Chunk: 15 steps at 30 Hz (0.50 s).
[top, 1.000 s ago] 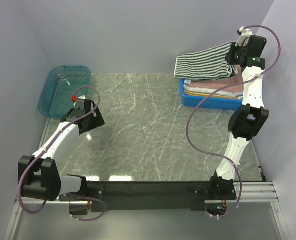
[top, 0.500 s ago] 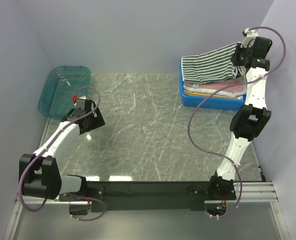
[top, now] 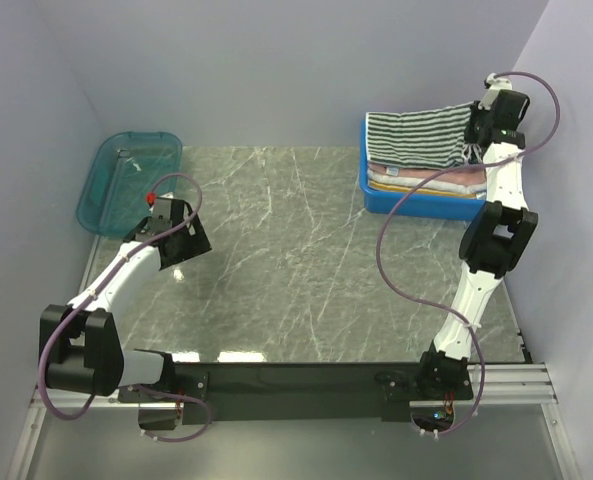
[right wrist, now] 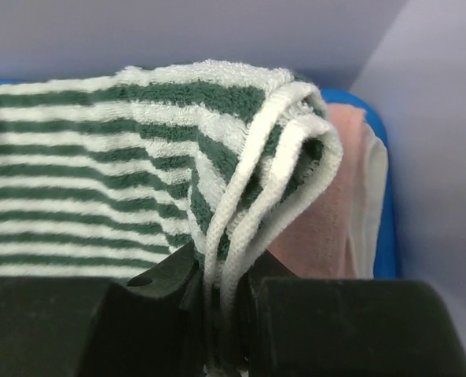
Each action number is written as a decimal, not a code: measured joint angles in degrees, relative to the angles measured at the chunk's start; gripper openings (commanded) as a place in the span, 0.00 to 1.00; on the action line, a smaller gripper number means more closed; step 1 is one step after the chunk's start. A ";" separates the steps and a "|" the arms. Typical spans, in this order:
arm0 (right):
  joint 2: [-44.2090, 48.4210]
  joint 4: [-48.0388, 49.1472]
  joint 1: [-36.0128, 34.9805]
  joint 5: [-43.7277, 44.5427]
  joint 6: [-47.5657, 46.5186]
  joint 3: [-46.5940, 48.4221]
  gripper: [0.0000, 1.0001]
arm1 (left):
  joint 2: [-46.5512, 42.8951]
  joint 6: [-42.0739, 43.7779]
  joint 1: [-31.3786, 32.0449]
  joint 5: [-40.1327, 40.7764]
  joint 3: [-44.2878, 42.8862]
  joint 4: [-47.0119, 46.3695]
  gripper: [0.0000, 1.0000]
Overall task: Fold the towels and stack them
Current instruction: Neatly place the folded towel into the bin
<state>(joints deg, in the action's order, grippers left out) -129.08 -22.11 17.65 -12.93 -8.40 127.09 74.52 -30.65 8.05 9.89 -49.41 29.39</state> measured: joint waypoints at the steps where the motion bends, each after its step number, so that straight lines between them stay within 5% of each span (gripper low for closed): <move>1: -0.39 0.42 -0.02 1.33 0.46 -0.15 0.28 | 0.15 0.02 0.00 -0.07 0.00 0.00 0.92; 4: -0.70 2.12 -0.09 5.90 1.81 -1.68 0.57 | 0.35 0.04 0.00 -0.68 0.00 0.00 0.92; 7: -0.70 3.96 -0.24 12.37 3.17 -2.93 0.69 | 0.35 0.04 0.00 -1.09 0.00 -0.02 0.92; 15: 3.48 8.59 -0.79 22.91 8.92 -10.05 0.69 | 0.33 0.04 0.00 -1.11 0.00 -0.02 0.92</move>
<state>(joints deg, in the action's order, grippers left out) -125.60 -13.52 16.86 9.98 0.51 117.03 74.85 -30.61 8.05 8.78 -49.41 29.36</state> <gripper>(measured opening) 0.703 0.921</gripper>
